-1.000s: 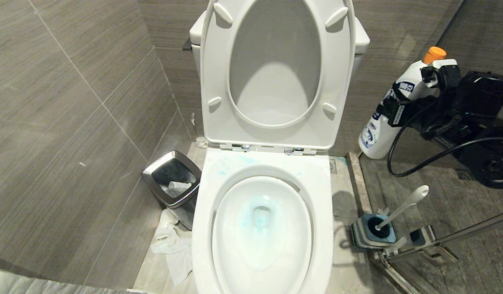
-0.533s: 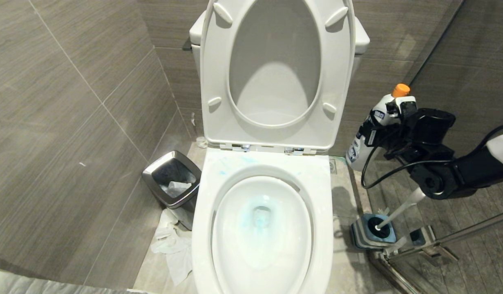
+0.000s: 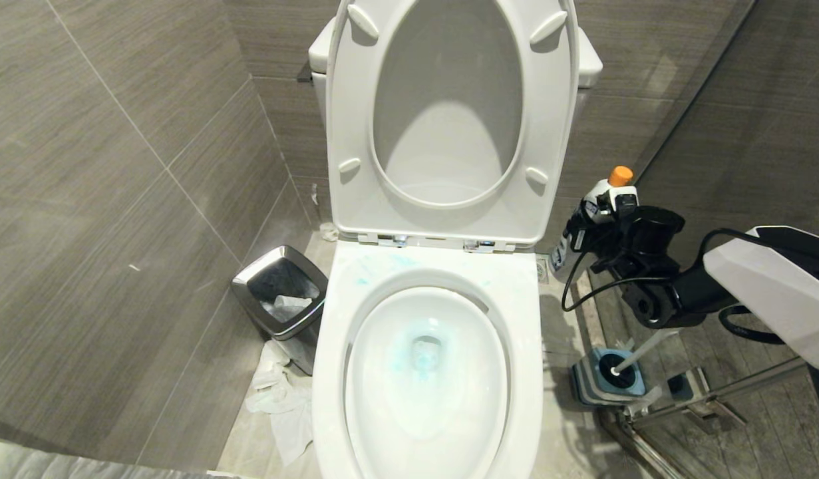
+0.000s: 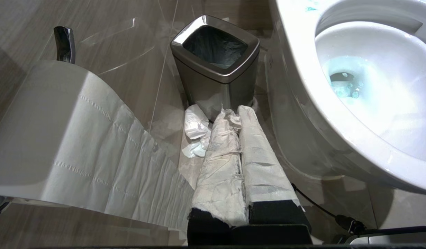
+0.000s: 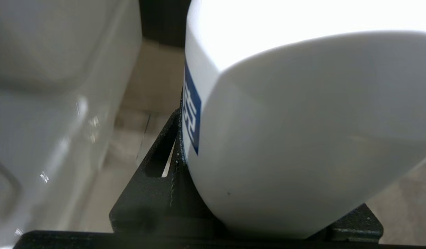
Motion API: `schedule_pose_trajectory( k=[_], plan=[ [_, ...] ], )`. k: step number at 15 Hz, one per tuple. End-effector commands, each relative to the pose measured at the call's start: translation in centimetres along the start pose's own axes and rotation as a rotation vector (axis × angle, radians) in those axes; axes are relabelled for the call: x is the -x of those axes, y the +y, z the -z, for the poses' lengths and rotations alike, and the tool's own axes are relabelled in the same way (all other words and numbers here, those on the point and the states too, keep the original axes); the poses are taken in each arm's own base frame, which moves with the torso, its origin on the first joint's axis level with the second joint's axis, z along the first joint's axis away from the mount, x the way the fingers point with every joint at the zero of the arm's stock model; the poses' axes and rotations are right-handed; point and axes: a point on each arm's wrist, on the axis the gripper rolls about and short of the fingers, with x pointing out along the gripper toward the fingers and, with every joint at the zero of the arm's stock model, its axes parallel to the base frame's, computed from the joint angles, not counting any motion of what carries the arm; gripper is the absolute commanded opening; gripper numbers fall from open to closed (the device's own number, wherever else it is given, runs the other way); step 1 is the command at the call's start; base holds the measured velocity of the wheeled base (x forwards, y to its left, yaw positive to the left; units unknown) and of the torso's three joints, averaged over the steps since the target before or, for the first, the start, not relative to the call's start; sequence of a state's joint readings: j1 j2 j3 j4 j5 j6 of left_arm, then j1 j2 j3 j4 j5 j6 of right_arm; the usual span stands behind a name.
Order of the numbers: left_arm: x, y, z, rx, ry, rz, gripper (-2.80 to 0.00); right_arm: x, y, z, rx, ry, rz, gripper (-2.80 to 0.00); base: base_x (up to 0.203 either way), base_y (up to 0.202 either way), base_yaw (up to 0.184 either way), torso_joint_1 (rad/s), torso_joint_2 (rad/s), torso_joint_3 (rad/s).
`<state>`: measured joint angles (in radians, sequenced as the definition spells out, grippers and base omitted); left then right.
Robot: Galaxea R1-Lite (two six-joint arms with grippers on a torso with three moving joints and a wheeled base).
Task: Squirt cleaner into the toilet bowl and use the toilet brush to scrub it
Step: Place the cleaning agent on the floor
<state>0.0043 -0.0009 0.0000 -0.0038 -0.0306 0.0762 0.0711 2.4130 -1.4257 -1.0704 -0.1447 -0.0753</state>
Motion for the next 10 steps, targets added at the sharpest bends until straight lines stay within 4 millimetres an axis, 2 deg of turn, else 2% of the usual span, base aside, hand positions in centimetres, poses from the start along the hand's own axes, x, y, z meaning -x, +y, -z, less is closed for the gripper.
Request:
schedule_pose_trajectory(
  k=[1,6,10],
  plan=[
    [-0.1,0.0,0.2,0.0,0.008,0.0,-2.8,-0.1,0.2,2.3,0.005,0.032,-0.001,-2.8,0.0,0.0,0.0,0.0,0.0,0.0],
    [-0.1,0.0,0.2,0.0,0.008,0.0,-2.8,0.2,0.2,3.3,0.007,0.039,-0.006,-2.8,0.0,0.0,0.0,0.0,0.0,0.0],
    [-0.1,0.0,0.2,0.0,0.008,0.0,-2.8,0.3,0.2,2.9,0.011,0.033,-0.003,-2.8,0.0,0.0,0.0,0.0,0.0,0.0]
  ],
)
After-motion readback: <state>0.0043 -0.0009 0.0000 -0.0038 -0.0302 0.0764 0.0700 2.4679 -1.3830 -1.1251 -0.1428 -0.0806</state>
